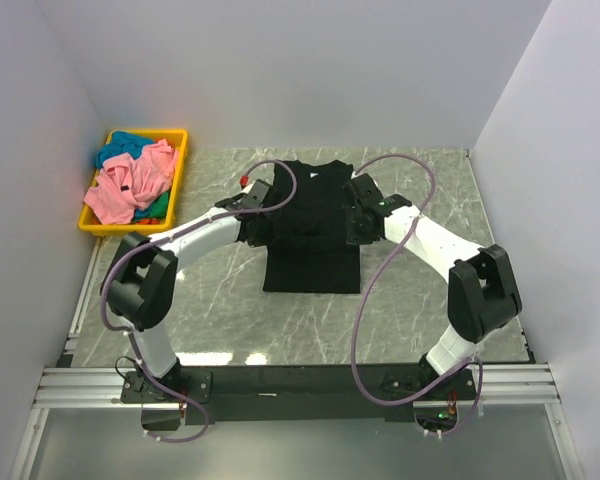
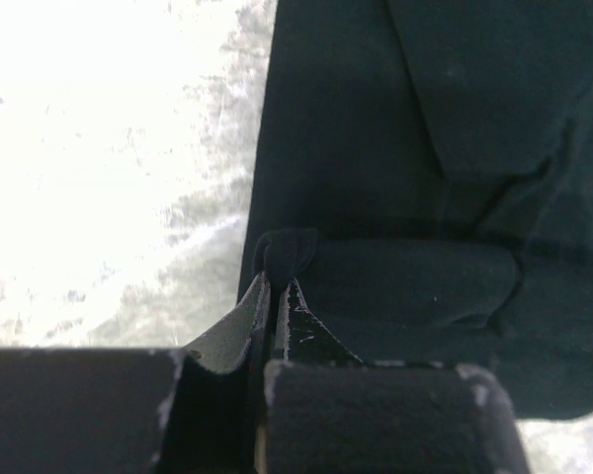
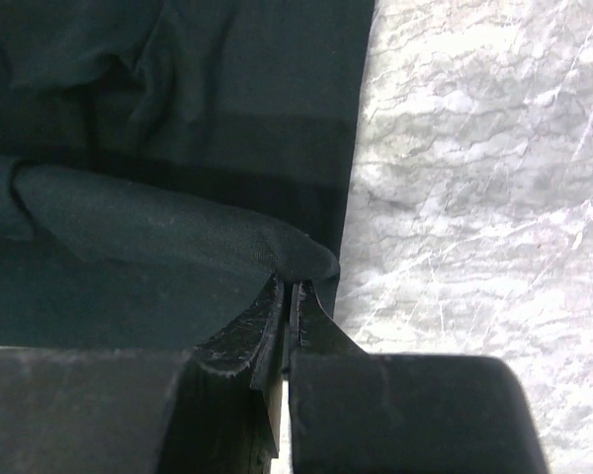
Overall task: Fold and stack the t-shirts
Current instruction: Fold the tshirt
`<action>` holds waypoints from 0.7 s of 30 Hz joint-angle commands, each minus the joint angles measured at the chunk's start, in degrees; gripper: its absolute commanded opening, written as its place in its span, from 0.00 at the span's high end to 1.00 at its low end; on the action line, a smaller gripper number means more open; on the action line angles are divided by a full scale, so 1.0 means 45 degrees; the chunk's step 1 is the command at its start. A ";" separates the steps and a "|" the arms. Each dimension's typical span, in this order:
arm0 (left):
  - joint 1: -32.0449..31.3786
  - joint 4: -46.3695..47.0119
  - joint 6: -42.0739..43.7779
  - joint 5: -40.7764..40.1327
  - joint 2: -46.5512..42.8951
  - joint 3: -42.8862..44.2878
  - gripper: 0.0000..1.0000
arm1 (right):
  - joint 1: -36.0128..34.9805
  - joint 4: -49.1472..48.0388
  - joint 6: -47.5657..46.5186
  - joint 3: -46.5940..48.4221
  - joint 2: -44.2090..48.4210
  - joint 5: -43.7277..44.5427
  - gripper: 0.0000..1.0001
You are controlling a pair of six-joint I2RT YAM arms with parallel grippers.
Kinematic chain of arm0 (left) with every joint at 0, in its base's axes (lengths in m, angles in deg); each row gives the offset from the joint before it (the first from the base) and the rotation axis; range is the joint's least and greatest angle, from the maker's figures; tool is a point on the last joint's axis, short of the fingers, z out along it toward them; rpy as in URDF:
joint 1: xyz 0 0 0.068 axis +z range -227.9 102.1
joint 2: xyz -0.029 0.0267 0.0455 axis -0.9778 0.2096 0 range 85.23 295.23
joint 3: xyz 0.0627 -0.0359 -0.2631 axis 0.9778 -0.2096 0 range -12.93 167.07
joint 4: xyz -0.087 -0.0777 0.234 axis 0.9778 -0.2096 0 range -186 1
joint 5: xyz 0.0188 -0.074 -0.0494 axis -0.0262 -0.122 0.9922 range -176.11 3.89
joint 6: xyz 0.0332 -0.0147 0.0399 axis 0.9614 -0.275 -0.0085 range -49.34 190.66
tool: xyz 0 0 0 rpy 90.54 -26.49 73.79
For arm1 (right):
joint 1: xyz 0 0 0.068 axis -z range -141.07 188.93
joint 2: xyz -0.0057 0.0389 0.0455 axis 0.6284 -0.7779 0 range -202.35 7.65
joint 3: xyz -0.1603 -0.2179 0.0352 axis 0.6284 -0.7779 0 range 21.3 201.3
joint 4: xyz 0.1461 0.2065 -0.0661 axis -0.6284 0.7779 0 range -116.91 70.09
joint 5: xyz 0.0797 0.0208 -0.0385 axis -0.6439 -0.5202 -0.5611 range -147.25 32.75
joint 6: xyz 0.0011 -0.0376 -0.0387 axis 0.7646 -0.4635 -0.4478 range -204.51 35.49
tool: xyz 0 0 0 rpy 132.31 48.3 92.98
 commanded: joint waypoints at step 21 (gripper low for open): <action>0.0202 0.1522 0.0796 -0.1138 0.0158 0.0382 0.49 | 0.0468 -0.2063 0.0266 -0.0295 0.0099 0.0213 0.66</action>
